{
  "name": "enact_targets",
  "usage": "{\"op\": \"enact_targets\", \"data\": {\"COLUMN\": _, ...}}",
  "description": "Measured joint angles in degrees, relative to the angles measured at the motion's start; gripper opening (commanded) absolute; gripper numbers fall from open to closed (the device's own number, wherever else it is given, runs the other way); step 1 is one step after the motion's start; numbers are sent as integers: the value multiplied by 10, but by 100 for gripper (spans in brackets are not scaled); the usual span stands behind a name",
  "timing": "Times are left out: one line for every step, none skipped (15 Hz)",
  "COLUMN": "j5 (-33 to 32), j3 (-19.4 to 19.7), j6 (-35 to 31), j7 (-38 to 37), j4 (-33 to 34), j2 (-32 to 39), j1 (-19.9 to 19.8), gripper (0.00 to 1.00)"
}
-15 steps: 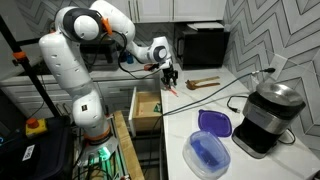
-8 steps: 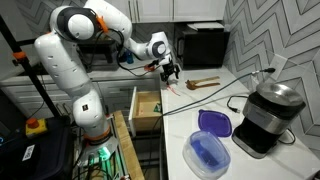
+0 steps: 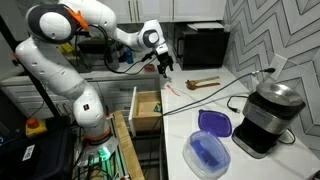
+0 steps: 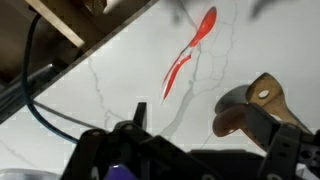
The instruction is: Remove the spoon from the drawer
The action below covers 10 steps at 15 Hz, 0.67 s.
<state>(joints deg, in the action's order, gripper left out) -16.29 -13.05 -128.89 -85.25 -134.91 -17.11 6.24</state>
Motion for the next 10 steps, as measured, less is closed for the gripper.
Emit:
{"op": "enact_targets", "data": {"j5": 7, "j3": 1, "j6": 18, "j7": 41, "j4": -1, "j2": -19, "j1": 3, "gripper": 100}}
{"op": "enact_targets", "data": {"j5": 14, "j3": 2, "j6": 39, "j7": 84, "j4": -2, "j2": -40, "j1": 6, "gripper": 100}}
{"op": "enact_targets", "data": {"j5": 19, "j3": 2, "j6": 55, "j7": 121, "j4": -2, "j2": -57, "j1": 8, "gripper": 100}}
{"op": "enact_targets", "data": {"j5": 23, "j3": 2, "j6": 69, "j7": 158, "j4": -3, "j2": -73, "j1": 10, "gripper": 100}}
{"op": "enact_targets", "data": {"j5": 26, "j3": 2, "j6": 82, "j7": 194, "j4": -4, "j2": -87, "j1": 12, "gripper": 100}}
{"op": "enact_targets", "data": {"j5": 27, "j3": 2, "j6": 92, "j7": 228, "j4": -4, "j2": -100, "j1": 14, "gripper": 100}}
{"op": "enact_targets", "data": {"j5": 27, "j3": 1, "j6": 100, "j7": 261, "j4": -5, "j2": -111, "j1": 16, "gripper": 100}}
{"op": "enact_targets", "data": {"j5": 27, "j3": 1, "j6": 103, "j7": 289, "j4": -7, "j2": -121, "j1": 17, "gripper": 100}}
{"op": "enact_targets", "data": {"j5": 27, "j3": 1, "j6": 104, "j7": 307, "j4": -9, "j2": -130, "j1": 18, "gripper": 100}}
{"op": "enact_targets", "data": {"j5": 27, "j3": 1, "j6": 104, "j7": 317, "j4": -11, "j2": -135, "j1": 18, "gripper": 100}}
